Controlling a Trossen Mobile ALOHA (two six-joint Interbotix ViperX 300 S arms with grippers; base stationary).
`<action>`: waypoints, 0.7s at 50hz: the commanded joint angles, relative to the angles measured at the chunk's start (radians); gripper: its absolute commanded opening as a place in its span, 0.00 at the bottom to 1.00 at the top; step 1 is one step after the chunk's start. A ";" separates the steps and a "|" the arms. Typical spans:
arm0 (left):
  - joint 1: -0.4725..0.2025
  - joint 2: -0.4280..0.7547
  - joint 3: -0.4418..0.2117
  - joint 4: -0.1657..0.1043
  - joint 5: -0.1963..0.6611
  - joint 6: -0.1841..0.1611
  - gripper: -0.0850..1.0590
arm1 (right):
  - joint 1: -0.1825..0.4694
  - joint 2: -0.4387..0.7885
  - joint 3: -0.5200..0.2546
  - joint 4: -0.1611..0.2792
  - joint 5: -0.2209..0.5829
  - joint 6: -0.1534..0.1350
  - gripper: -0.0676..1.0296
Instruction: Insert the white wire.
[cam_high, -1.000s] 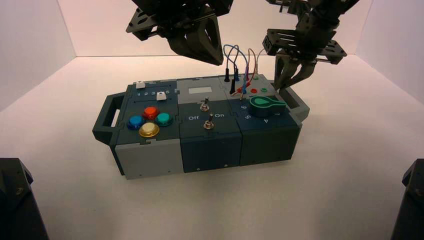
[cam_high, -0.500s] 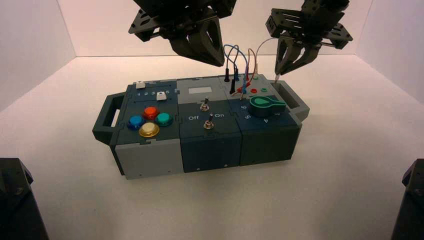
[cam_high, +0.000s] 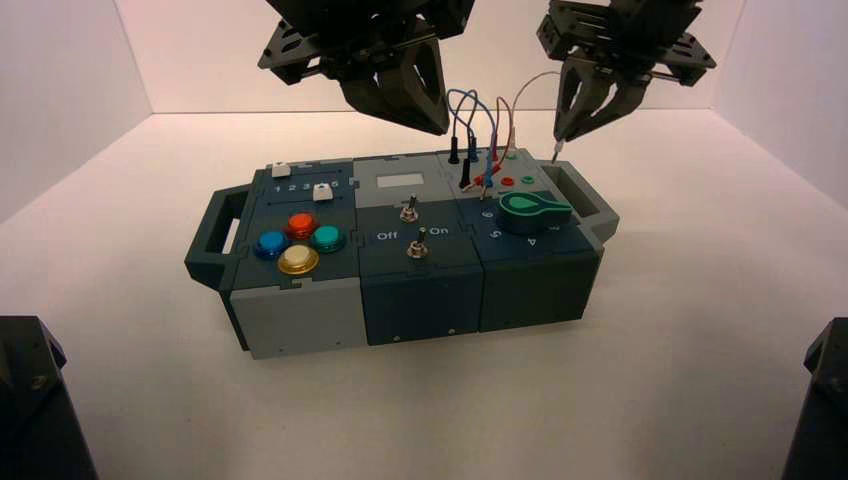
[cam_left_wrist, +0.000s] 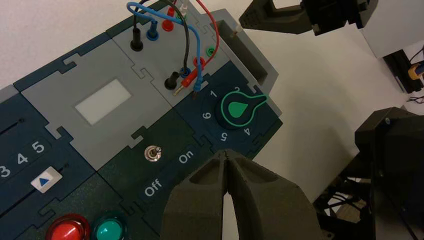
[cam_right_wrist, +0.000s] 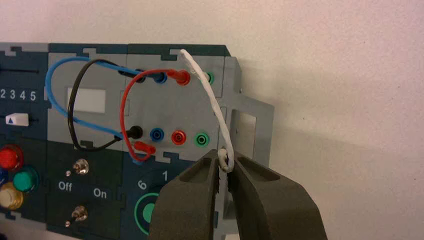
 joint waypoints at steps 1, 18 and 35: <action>-0.002 -0.008 -0.029 0.003 -0.006 0.003 0.05 | 0.006 -0.032 -0.026 0.002 0.009 0.006 0.04; -0.002 -0.005 -0.031 0.005 -0.006 0.005 0.05 | 0.015 -0.066 -0.021 0.014 0.032 0.014 0.04; -0.002 -0.005 -0.029 0.005 -0.006 0.005 0.05 | 0.064 -0.028 -0.031 0.026 0.026 0.021 0.04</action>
